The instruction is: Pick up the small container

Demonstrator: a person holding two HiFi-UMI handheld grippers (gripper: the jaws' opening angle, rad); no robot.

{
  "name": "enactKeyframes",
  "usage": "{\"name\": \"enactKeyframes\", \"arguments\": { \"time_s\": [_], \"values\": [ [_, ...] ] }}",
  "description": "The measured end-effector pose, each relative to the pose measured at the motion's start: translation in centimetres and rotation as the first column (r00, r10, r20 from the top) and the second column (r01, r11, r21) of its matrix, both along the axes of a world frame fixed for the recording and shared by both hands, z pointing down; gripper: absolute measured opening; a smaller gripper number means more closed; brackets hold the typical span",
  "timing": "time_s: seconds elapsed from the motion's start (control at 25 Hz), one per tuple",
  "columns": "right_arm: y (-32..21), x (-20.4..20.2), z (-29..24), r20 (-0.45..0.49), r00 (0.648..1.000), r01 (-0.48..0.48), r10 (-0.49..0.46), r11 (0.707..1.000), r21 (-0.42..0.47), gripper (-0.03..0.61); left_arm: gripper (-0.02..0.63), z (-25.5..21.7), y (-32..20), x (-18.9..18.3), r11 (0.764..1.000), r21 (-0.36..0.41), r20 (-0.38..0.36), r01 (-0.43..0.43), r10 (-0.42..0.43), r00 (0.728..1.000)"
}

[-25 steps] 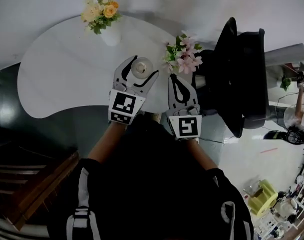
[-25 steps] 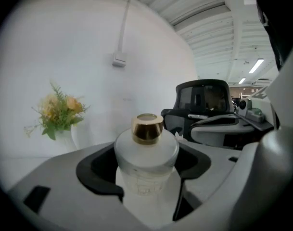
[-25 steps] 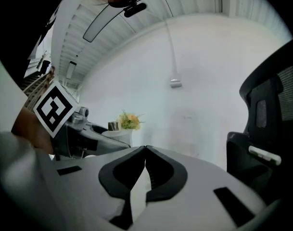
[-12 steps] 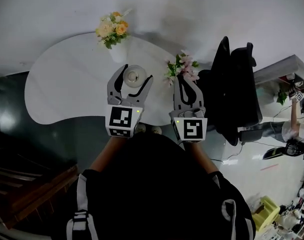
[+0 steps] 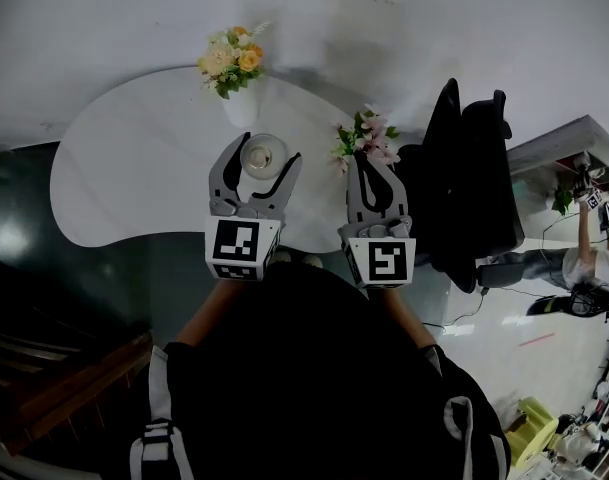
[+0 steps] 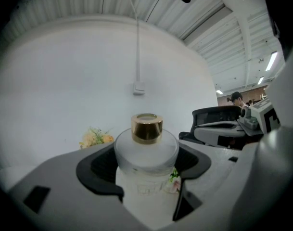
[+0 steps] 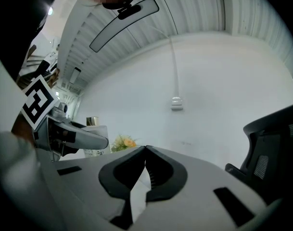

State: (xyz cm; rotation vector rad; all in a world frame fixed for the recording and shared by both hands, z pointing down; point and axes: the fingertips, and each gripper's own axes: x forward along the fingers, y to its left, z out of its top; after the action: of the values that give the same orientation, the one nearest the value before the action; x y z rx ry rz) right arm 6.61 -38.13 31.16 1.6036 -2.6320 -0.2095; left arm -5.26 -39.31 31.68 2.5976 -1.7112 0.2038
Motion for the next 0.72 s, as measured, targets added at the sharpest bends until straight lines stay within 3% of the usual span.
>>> {"name": "enactKeyframes", "arguments": {
  "time_s": [0.36,0.72],
  "values": [
    [0.1,-0.3,-0.2,0.042,0.999,-0.002,0.002,1.0,0.005,0.021,0.334,0.5,0.3,0.1,1.0,-0.015,0.014,-0.015,0.015,1.0],
    [0.6,-0.2,1.3,-0.004,1.0,-0.005,0.005,0.998,-0.055,0.022,0.334,1.2,0.6,0.1,0.999,-0.031,0.018,-0.018,0.019,1.0]
  ]
}}
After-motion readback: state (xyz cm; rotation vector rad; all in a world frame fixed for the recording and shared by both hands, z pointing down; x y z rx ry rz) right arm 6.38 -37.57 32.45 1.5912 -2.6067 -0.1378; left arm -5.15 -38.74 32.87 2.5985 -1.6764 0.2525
